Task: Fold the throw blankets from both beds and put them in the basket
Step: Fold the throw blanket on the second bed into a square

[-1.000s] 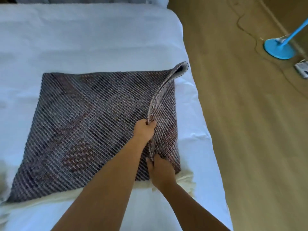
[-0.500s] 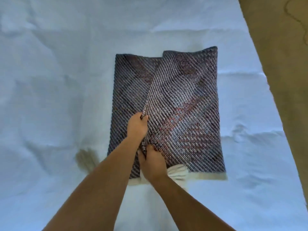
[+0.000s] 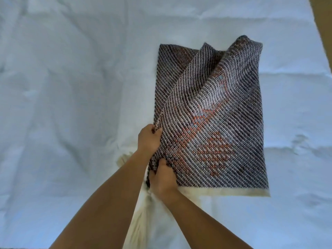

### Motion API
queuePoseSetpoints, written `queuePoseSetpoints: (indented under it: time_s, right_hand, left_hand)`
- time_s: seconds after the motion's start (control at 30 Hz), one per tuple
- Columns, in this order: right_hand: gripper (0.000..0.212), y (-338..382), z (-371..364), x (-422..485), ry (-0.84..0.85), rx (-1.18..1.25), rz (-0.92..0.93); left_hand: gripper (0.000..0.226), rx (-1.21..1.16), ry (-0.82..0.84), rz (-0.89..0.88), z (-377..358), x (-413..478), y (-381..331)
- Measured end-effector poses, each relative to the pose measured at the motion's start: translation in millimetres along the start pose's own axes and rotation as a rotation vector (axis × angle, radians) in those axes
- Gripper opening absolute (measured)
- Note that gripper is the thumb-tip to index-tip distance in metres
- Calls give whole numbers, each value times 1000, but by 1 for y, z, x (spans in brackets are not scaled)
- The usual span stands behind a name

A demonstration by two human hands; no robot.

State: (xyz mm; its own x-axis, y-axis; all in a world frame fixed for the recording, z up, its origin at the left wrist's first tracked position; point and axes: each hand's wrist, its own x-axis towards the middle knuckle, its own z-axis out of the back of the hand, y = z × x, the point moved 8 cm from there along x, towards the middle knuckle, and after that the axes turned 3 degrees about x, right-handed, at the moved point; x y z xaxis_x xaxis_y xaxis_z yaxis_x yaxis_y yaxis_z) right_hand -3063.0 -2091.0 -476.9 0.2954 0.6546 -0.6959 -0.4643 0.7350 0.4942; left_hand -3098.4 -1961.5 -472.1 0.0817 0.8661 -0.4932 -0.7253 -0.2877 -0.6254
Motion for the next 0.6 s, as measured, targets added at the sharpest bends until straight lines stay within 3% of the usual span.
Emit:
queuePoseSetpoints:
  time_s: [0.1, 0.23, 0.43, 0.6]
  right_hand:
    - [34, -1, -2, -3, 2, 138, -73]
    - [41, 4, -6, -5, 82, 188, -98]
    - [26, 20, 54, 24, 59, 103, 80]
    - [13, 40, 120, 69, -11, 66, 175]
  left_hand:
    - [20, -22, -69, -1, 5, -2, 0]
    - [18, -42, -25, 80, 0, 1, 3]
    - [27, -132, 3, 88, -4, 18, -27]
    - [31, -59, 26, 33, -6, 52, -71]
